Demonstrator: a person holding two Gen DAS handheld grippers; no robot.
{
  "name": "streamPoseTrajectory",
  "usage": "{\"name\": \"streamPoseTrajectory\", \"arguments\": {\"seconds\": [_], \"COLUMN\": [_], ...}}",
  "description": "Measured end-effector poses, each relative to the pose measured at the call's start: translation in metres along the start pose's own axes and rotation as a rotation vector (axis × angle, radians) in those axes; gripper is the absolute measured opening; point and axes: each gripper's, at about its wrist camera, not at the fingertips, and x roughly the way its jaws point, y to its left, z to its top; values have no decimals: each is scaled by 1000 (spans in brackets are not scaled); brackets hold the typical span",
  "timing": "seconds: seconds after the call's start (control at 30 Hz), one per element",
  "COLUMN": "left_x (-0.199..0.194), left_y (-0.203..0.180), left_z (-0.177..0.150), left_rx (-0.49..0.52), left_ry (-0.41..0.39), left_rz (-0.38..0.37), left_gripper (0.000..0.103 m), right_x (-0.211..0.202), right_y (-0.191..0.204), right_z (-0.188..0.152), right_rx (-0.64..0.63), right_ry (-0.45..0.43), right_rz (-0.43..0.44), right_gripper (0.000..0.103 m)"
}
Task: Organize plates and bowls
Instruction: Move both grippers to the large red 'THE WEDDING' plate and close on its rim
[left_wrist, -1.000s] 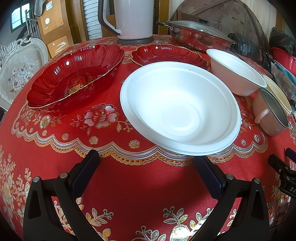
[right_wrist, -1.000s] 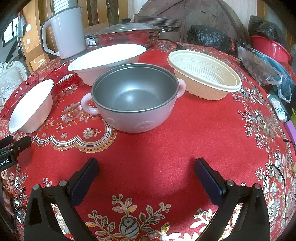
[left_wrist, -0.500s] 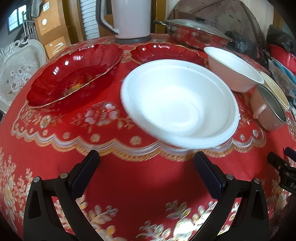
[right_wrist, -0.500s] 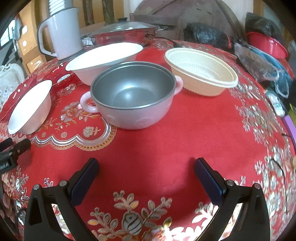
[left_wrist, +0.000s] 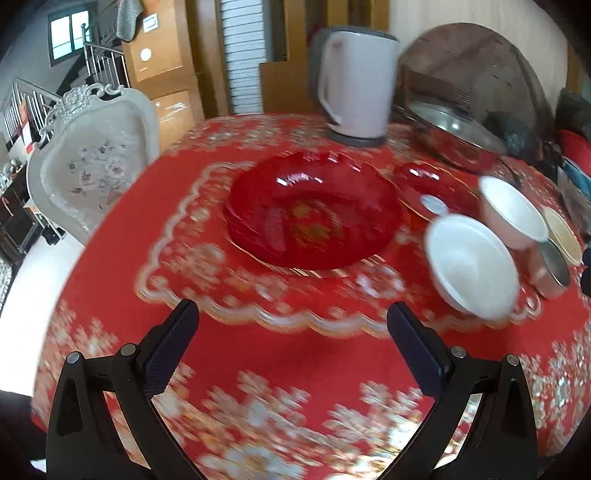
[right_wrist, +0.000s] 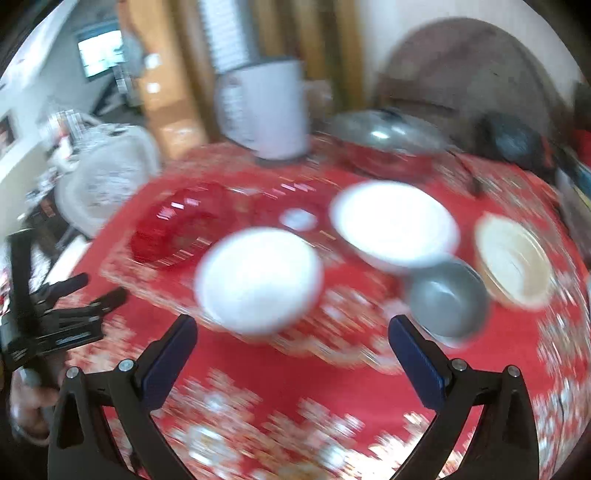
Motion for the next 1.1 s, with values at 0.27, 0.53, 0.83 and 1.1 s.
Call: {"name": "streamPoseTrajectory", "arguments": {"seconds": [0.27, 0.53, 0.83, 1.1], "left_x": [33, 74, 106, 122], "left_y": [50, 70, 80, 73], "left_z": [43, 70, 80, 89], "left_rx": [-85, -116, -140, -105], "left_ry": [20, 78, 136, 154], "left_rz": [17, -17, -17, -4], "left_gripper": [103, 103, 102, 95], "right_x": [76, 138, 165, 191], "right_y": [34, 50, 46, 46], "right_z": [65, 85, 84, 79], "right_rx": [32, 77, 136, 159], "right_ry": [78, 208, 278, 354], "right_rz": [161, 217, 314, 262], "right_gripper": [103, 103, 99, 80]}}
